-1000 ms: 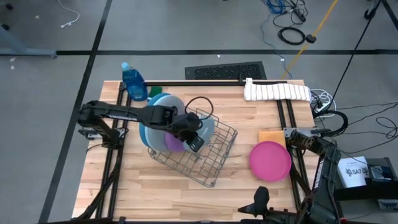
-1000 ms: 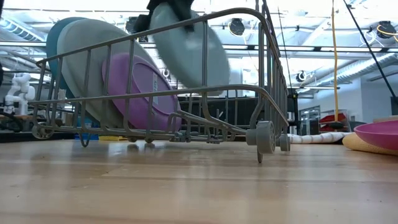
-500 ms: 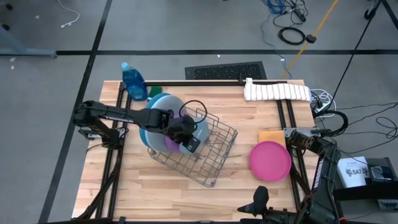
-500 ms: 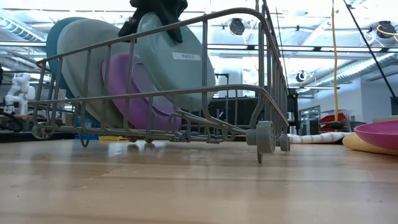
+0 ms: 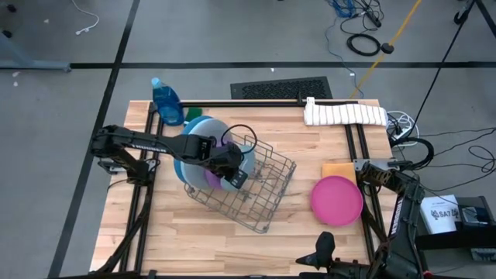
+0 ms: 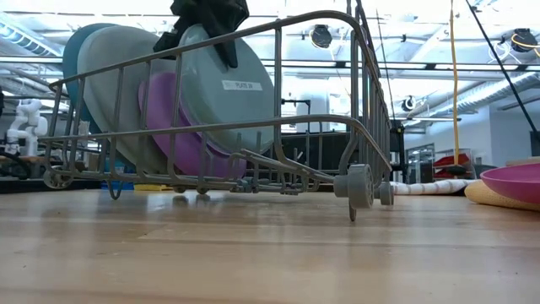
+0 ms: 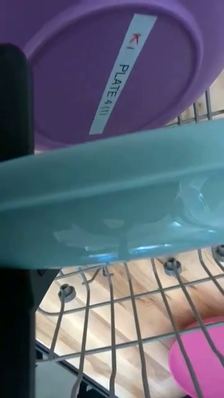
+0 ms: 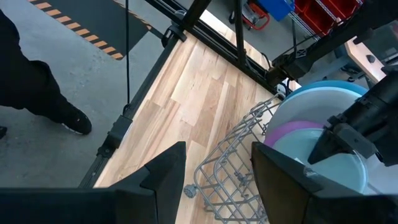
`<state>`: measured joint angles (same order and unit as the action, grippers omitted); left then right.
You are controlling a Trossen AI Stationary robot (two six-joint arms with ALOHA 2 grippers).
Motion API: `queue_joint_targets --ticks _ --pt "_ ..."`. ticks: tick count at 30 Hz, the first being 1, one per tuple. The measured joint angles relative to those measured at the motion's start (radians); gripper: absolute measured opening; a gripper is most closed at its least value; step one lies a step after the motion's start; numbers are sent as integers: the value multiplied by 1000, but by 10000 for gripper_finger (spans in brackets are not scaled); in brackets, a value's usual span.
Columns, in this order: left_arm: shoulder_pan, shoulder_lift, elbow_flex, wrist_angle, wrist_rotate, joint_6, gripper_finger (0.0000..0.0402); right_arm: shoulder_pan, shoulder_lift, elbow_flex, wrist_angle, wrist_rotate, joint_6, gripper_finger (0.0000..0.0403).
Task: Sort dishes
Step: Put the small light blue plate into the dish rack
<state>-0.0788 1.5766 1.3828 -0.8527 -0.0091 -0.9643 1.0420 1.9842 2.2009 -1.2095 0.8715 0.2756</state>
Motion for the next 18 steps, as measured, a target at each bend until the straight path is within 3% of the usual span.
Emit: queue_joint_targets --ticks 18 --pt "0 8 1 7 -45 -26 59 1 0 0 0 0 0 176"
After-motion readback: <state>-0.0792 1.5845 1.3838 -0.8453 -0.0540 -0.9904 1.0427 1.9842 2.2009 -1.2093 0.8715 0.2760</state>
